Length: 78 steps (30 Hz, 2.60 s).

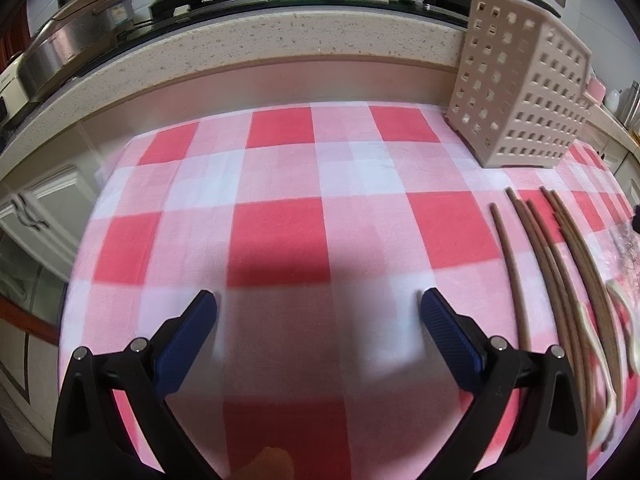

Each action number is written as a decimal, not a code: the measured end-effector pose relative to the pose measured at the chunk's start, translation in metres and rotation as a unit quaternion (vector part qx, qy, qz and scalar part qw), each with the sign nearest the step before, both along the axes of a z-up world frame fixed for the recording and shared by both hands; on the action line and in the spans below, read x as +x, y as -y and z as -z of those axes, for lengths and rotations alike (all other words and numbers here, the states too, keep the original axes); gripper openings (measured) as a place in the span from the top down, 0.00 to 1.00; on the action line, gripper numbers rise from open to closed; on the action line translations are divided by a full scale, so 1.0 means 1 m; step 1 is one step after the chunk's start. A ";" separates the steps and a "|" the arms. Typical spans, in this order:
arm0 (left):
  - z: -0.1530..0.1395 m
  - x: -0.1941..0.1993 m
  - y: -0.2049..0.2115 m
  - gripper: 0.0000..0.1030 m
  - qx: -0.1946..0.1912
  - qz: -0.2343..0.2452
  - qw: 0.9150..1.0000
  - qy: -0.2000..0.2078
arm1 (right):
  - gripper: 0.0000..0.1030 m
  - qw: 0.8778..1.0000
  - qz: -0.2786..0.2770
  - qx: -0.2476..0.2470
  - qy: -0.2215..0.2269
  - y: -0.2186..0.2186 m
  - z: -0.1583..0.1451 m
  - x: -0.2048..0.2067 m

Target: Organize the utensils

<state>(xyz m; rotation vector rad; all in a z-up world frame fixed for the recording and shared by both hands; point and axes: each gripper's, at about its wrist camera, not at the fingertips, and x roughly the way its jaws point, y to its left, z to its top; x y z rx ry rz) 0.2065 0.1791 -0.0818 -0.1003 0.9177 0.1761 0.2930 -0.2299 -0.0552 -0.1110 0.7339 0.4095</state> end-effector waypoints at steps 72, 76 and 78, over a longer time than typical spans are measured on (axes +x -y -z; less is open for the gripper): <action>-0.080 -0.222 0.182 0.04 0.010 0.083 0.967 0.241 | 0.18 0.979 -0.094 0.097 0.153 -0.006 -0.038 -0.237; -0.080 -0.222 0.182 0.04 0.010 0.083 0.967 0.241 | 0.18 0.979 -0.095 0.097 0.153 -0.006 -0.038 -0.236; -0.080 -0.222 0.182 0.04 0.011 0.083 0.967 0.241 | 0.18 0.979 -0.095 0.096 0.153 -0.006 -0.038 -0.237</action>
